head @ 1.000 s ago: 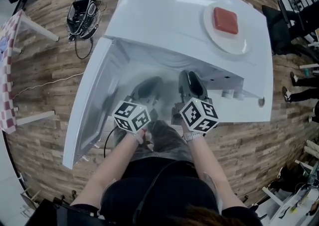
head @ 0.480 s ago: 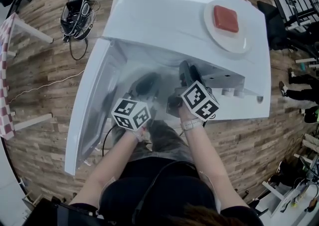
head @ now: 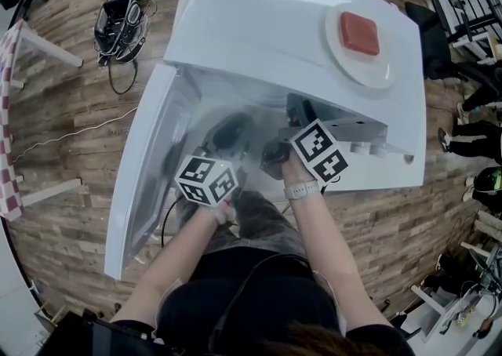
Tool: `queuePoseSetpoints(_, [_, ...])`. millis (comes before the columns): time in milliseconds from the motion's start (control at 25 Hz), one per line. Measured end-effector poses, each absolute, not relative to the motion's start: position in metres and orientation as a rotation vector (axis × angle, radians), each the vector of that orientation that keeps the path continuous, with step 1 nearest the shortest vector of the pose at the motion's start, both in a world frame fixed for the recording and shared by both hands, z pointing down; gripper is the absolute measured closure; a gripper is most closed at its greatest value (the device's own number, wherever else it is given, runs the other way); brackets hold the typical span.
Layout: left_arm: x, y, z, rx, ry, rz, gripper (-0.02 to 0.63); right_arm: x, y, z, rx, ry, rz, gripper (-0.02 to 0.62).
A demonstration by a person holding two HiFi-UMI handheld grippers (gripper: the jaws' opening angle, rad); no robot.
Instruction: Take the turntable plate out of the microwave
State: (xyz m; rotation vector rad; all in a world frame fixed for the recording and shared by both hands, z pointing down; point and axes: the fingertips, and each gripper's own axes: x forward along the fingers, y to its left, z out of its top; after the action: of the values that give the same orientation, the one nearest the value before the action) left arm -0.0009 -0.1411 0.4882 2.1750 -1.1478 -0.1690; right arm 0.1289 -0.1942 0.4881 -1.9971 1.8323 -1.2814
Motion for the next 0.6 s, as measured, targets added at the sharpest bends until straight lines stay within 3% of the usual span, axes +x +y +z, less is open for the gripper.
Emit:
queuePoseSetpoints(240, [-0.004,-0.151,0.487,2.179,-1.166,-0.157,0.541,0.135,-0.193,0.488,-1.961,1.787,-1.317,0.408])
queuePoseSetpoints(600, [0.003,-0.147,0.492,2.163,-1.135,-0.154,0.541,0.122,-0.196,0.500,-2.291,2.160,-1.016,0.408])
